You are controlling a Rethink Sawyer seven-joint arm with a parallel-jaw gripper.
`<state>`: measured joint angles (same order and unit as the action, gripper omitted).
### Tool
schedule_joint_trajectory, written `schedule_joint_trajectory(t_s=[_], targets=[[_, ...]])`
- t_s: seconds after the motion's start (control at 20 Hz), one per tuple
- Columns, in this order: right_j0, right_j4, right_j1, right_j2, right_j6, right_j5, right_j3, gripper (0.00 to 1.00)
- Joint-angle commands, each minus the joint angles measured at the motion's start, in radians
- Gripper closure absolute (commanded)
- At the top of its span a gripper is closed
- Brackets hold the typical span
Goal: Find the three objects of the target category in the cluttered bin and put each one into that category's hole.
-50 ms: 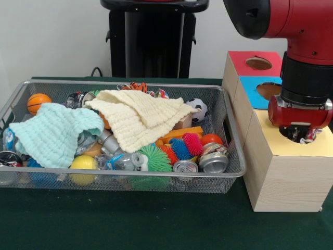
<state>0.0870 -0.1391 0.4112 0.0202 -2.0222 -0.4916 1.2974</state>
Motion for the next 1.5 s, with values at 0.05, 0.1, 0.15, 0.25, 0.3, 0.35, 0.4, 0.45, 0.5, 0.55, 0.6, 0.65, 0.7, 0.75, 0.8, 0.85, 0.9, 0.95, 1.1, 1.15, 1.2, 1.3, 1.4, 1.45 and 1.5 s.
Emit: schedule_joint_trajectory(t_s=[0.05,0.1,0.15,0.25,0.3,0.35,0.4,0.45,0.5,0.55,0.6,0.65,0.7,0.75,0.8,0.85,0.9,0.95,1.1,1.15,1.2,1.3,1.4,1.45,1.5], targets=[[-0.04,-0.05,-0.124,0.039,-0.043,0.053,0.074,1.0],[-0.054,-0.053,-0.114,0.049,-0.029,0.058,0.09,1.0],[-0.068,-0.057,-0.104,0.059,-0.014,0.064,0.107,1.0],[-0.092,-0.058,-0.075,0.078,0.011,0.057,0.138,1.0],[-0.104,-0.059,-0.06,0.088,0.023,0.051,0.154,1.0],[-0.116,-0.059,-0.044,0.097,0.036,0.045,0.169,1.0],[-0.125,-0.06,-0.031,0.104,0.044,0.039,0.18,1.0],[-0.139,-0.058,-0.009,0.116,0.059,0.022,0.197,1.0],[-0.144,-0.059,0.007,0.12,0.063,0.011,0.207,1.0],[-0.157,-0.055,0.042,0.13,0.072,-0.006,0.235,1.0],[-0.164,-0.053,0.062,0.135,0.077,-0.018,0.248,1.0],[-0.174,-0.046,0.089,0.148,0.09,-0.048,0.257,1.0],[-0.182,-0.042,0.109,0.155,0.096,-0.064,0.267,1.0],[-0.194,-0.032,0.137,0.168,0.111,-0.101,0.272,1.0],[-0.201,-0.029,0.153,0.176,0.116,-0.119,0.277,1.0],[-0.207,-0.024,0.173,0.185,0.123,-0.153,0.276,1.0],[-0.211,-0.023,0.185,0.19,0.124,-0.168,0.277,1.0],[-0.211,-0.019,0.198,0.193,0.123,-0.197,0.27,1.0],[-0.215,-0.014,0.231,0.203,0.118,-0.248,0.263,1.0],[-0.217,-0.012,0.245,0.206,0.119,-0.267,0.256,1.0],[-0.219,-0.013,0.248,0.212,0.116,-0.278,0.251,1.0],[-0.221,-0.008,0.265,0.22,0.114,-0.311,0.239,1.0],[-0.222,-0.005,0.273,0.225,0.111,-0.334,0.224,1.0],[-0.219,-0.003,0.281,0.225,0.106,-0.341,0.225,1.0],[-0.218,-0.003,0.282,0.226,0.102,-0.348,0.219,1.0]])
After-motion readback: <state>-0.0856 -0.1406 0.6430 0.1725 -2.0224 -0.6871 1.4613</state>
